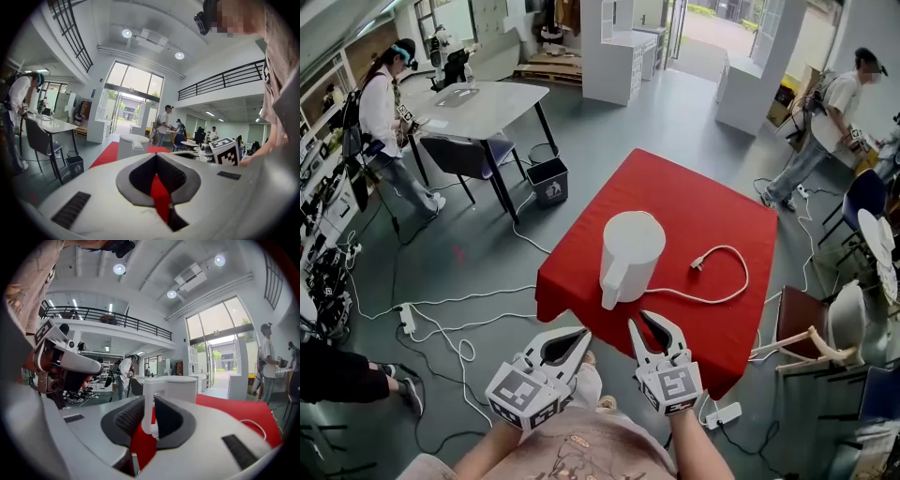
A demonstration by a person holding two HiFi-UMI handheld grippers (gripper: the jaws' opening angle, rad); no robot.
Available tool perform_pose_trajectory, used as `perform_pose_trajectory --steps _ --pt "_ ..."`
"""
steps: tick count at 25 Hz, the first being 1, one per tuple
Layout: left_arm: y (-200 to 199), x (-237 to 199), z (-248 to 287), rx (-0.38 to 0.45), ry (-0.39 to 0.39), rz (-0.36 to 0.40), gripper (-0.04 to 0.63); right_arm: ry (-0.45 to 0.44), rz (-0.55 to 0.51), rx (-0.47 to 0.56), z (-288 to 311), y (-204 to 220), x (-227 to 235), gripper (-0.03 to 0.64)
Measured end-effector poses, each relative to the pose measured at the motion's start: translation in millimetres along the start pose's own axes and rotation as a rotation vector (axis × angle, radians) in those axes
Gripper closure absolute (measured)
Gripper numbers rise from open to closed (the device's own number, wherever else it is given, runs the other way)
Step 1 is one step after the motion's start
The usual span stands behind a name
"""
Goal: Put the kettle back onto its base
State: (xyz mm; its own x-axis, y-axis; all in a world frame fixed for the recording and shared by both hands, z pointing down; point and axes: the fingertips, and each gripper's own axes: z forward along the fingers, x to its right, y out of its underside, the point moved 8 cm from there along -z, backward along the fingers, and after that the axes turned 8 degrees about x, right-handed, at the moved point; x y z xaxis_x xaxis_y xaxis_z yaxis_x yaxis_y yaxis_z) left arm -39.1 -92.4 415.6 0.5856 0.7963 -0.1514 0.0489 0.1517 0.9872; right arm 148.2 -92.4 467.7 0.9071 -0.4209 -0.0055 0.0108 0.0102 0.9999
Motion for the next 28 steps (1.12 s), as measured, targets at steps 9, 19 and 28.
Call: perform_pose_trajectory --steps 9,19,28 --pt "5.0 26.6 -11.8 0.002 0.023 -0.005 0.609 0.001 0.024 0.006 -31.7 -7.9 -6.5 0.614" --pt "2.9 29.4 -28.2 0.016 0.082 0.013 0.609 0.052 0.033 0.03 -45.3 -13.0 -23.4 0.614" --pt "2.6 31.8 -74.2 0.026 0.102 0.015 0.609 0.052 0.038 0.039 -57.3 -19.5 -68.3 0.614"
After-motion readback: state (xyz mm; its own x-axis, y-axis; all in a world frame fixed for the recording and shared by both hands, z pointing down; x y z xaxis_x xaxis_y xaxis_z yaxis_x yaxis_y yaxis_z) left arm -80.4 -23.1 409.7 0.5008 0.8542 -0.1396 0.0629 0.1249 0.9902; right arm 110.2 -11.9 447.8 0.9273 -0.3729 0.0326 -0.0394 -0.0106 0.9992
